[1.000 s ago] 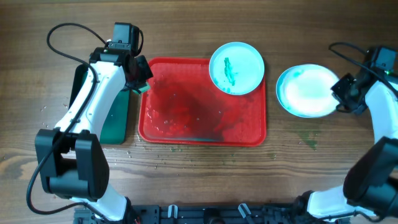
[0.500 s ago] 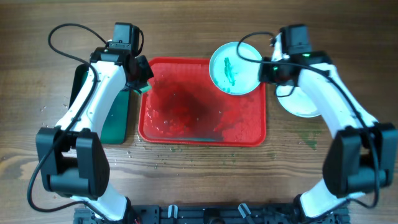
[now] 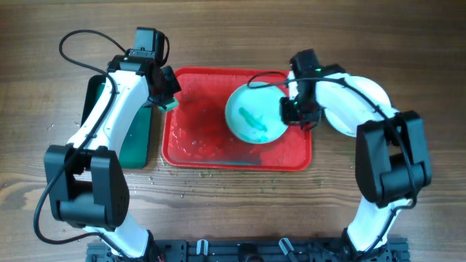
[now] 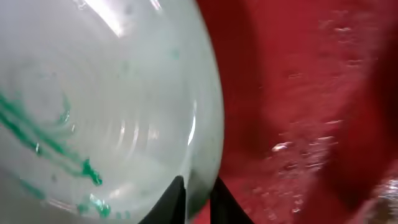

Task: Clean dirty plates on tray and stack at the side
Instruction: 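Grasp the last plate on the red tray with the right gripper, then hold the plate with the right gripper and scrub it with the left sponge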

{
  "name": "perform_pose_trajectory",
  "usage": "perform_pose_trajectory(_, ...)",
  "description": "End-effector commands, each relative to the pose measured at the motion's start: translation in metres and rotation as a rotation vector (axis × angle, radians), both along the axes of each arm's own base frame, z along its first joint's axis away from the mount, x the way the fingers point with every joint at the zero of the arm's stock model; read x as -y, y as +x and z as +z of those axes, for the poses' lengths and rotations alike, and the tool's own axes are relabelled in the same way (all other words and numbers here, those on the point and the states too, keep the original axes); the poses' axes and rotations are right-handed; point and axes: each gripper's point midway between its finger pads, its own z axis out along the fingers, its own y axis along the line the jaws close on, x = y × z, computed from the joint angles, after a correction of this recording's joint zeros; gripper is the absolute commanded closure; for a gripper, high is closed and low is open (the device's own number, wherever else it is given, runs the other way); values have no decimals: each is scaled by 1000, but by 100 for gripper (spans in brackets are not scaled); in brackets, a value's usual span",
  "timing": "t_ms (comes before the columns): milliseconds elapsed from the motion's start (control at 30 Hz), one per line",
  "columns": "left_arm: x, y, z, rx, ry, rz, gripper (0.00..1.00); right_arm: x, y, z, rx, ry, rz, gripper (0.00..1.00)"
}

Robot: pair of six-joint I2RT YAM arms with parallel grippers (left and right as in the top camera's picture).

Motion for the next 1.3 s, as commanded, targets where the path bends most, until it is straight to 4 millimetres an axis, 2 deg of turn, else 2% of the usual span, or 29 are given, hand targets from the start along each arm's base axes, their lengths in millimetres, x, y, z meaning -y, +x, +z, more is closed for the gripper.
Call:
perform_pose_trajectory(0, 3, 1, -3, -7, -16, 7, 96, -14, 23, 58, 234, 20, 155, 53)
perform_pose_trajectory(33, 3, 1, -3, -7, -16, 7, 96, -13, 34, 65, 297, 10, 193, 43)
perform_pose_trajectory(100, 4, 1, -3, -7, -19, 6, 96, -17, 57, 66, 405, -8, 306, 35)
perform_pose_trajectory(200, 4, 1, -3, -7, -26, 24, 96, -24, 73, 44, 440, -15, 389, 34)
perform_pose_trajectory(267, 5, 1, -3, -6, -25, 20, 96, -26, 74, 19, 398, -15, 439, 37)
perform_pose_trajectory(333, 5, 1, -3, -6, -25, 20, 96, -29, 71, 4, 361, 1, 449, 42)
perform_pose_trajectory(367, 5, 1, -3, -6, -25, 20, 96, -29, 69, -1, 344, 5, 439, 52)
perform_pose_trajectory(433, 6, 1, -3, -6, -25, 18, 96, -22, 67, -4, 301, -13, 294, 95)
perform_pose_trajectory(567, 7, 3, -2, 5, -32, 35, 96, -30, 30, 7, 76, 16, 14, 96)
perform_pose_trajectory(600, 7, 4, -2, 9, -43, 65, 96, -37, 22, 10, 10, 41, -125, 96)
perform_pose_trajectory(700, 12, 3, -2, 4, -46, 61, 96, -83, 19, 10, -50, 237, -243, 96)
perform_pose_trajectory(833, 27, -2, -3, -8, -42, 22, 96, -115, 9, -12, -39, 224, -233, 95)
perform_pose_trajectory(867, 30, -3, -3, -7, -43, 15, 96, -122, 10, -14, -21, 231, -215, 88)
perform_pose_trajectory(933, 31, -3, -3, -7, -43, 13, 96, -122, 21, -14, 36, 229, -196, 85)
perform_pose_trajectory(1033, 31, -2, -3, -4, -43, 14, 96, -126, 54, -6, 222, 226, -91, 78)
perform_pose_trajectory(1067, 31, -2, -3, -5, -43, 14, 96, -123, 57, -6, 241, 210, -89, 78)
perform_pose_trajectory(1133, 31, -2, -3, -3, -44, 14, 96, -124, 56, -7, 248, 204, -54, 88)
perform_pose_trajectory(1267, 31, 0, -3, 4, -45, 13, 96, -133, 40, -15, 187, 203, -81, 91)
